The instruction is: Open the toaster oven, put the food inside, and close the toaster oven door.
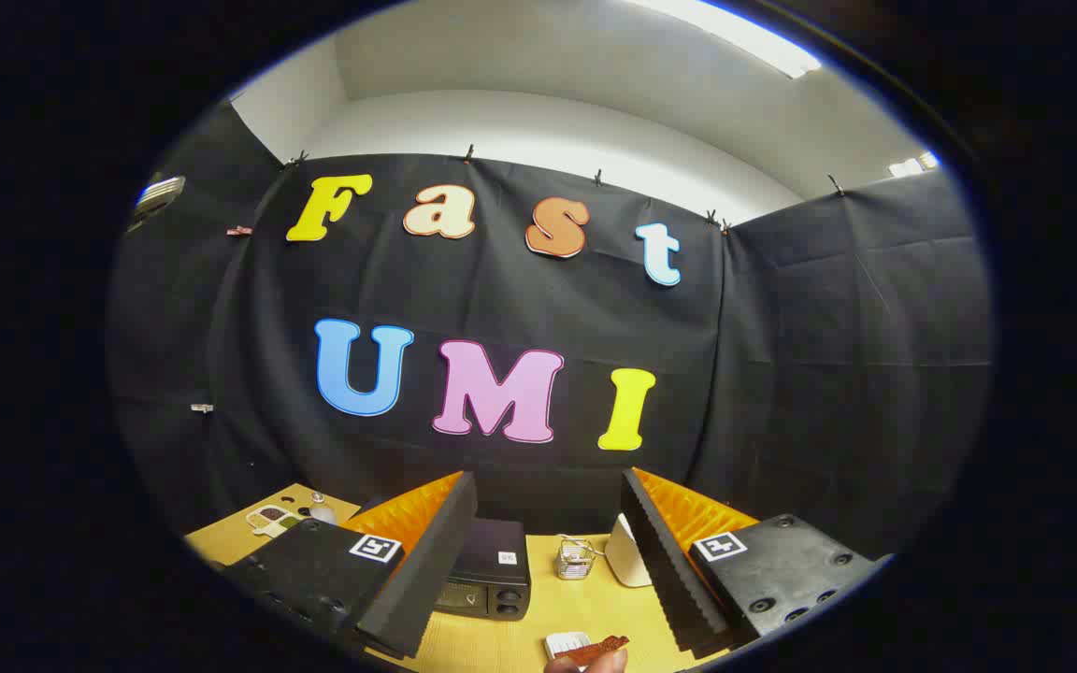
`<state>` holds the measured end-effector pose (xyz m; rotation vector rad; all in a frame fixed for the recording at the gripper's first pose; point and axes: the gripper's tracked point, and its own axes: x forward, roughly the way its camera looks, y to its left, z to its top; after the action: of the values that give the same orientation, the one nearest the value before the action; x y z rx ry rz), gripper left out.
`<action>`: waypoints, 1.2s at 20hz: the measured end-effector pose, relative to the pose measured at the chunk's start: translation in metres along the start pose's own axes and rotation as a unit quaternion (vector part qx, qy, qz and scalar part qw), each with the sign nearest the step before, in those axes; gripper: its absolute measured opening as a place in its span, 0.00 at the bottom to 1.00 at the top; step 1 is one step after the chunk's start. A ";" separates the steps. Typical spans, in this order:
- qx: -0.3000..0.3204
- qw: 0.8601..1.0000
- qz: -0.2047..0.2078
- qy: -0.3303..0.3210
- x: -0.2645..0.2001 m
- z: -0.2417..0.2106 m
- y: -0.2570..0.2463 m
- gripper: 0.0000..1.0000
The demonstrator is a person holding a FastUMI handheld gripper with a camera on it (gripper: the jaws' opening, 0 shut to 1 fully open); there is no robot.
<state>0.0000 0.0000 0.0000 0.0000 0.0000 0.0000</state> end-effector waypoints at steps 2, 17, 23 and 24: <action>0.000 1.000 0.002 0.000 0.001 0.000 0.002 0.97; -0.006 1.000 0.007 -0.004 -0.003 0.000 0.009 0.97; 0.008 1.000 0.014 0.001 -0.004 -0.005 0.016 0.97; 0.009 1.000 0.015 0.002 -0.005 -0.007 0.017 0.97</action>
<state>-0.0052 0.0167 -0.0070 0.0177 0.0039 0.0294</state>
